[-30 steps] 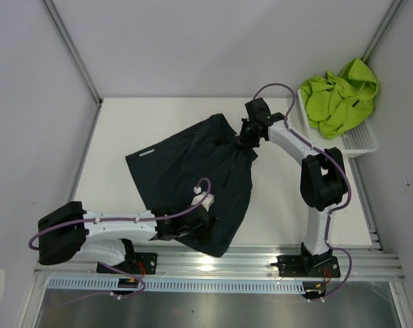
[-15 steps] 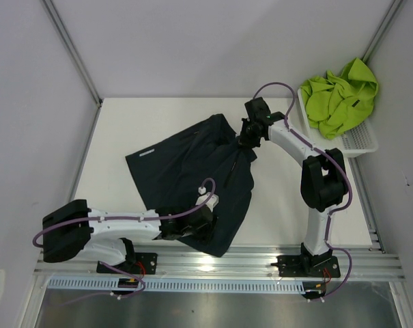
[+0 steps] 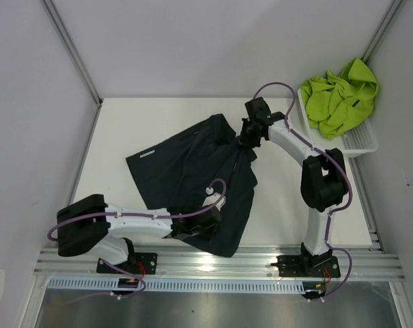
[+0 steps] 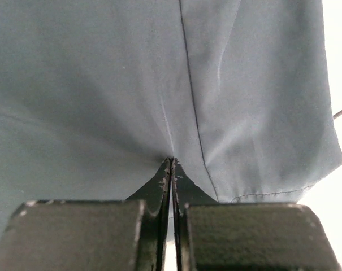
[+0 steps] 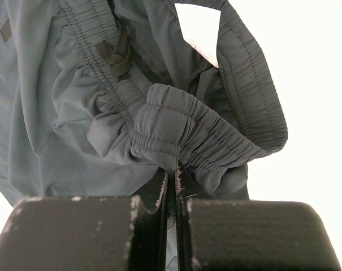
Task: Fold and stack the shorts
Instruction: Flatten the shorts out
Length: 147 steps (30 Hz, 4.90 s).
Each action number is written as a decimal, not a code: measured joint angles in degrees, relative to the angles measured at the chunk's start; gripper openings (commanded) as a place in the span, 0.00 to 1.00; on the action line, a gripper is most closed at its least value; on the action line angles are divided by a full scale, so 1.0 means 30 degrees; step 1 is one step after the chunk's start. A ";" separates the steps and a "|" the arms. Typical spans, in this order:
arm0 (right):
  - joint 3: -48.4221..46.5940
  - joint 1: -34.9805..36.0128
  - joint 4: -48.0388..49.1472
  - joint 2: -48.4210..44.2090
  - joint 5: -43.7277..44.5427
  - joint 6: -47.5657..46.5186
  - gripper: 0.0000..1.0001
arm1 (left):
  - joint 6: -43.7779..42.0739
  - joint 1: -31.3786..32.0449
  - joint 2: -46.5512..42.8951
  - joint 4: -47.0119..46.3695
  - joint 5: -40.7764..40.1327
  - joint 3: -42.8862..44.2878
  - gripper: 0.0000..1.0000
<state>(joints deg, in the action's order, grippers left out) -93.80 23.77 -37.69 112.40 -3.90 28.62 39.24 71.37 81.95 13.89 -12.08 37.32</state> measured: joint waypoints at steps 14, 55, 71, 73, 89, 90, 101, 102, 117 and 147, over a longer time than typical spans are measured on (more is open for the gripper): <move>-0.0168 -0.0503 -0.0160 0.0000 0.0000 -0.0029 0.00 | -0.0095 0.0153 -0.2710 0.2856 -0.0270 0.0772 0.00; -0.0044 -0.0590 0.0087 0.0000 -0.0015 0.0022 0.00 | 0.0379 0.1770 0.1749 0.1938 0.0692 0.2208 0.00; -0.0663 -0.1049 -0.0721 0.0000 0.0495 0.0044 0.00 | 0.0539 0.2208 -0.1195 0.5450 -0.0386 0.2994 0.00; -0.1042 -0.1129 -0.0918 0.0000 0.0670 0.0051 0.00 | 0.0430 0.2208 -0.2069 0.6069 -0.0525 0.3432 0.00; -0.0867 -0.1209 -0.1195 -0.0299 0.0969 0.0313 0.00 | 0.0182 0.2499 -0.1020 0.4364 0.0182 0.3526 0.75; -0.0794 -0.1209 -0.1173 -0.0306 0.0969 0.0386 0.00 | 0.0109 0.2550 -0.0911 0.4095 0.0299 0.3417 0.75; 0.0036 -0.1217 -0.0313 -0.0401 0.0911 0.0678 0.00 | 0.1902 0.2958 -0.3111 -0.1472 0.2579 -0.0954 0.79; 0.0117 -0.1217 -0.0182 -0.0408 0.0860 0.0780 0.00 | 0.2244 0.2958 -0.3577 -0.1829 0.2608 -0.1450 0.80; 0.1275 -0.1217 0.1260 -0.0714 0.0554 0.1741 0.00 | 0.4240 0.3220 -0.2047 -0.3803 0.2040 -0.0969 0.81; 0.1319 -0.1217 0.1392 -0.0780 0.0131 0.1719 0.00 | -0.4626 0.4677 -0.0481 0.0627 -0.1413 0.1253 0.88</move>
<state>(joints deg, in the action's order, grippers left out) -89.84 20.12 -33.52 110.06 -3.51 33.78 25.36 85.41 80.51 15.77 -16.32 41.08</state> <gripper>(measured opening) 0.022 0.878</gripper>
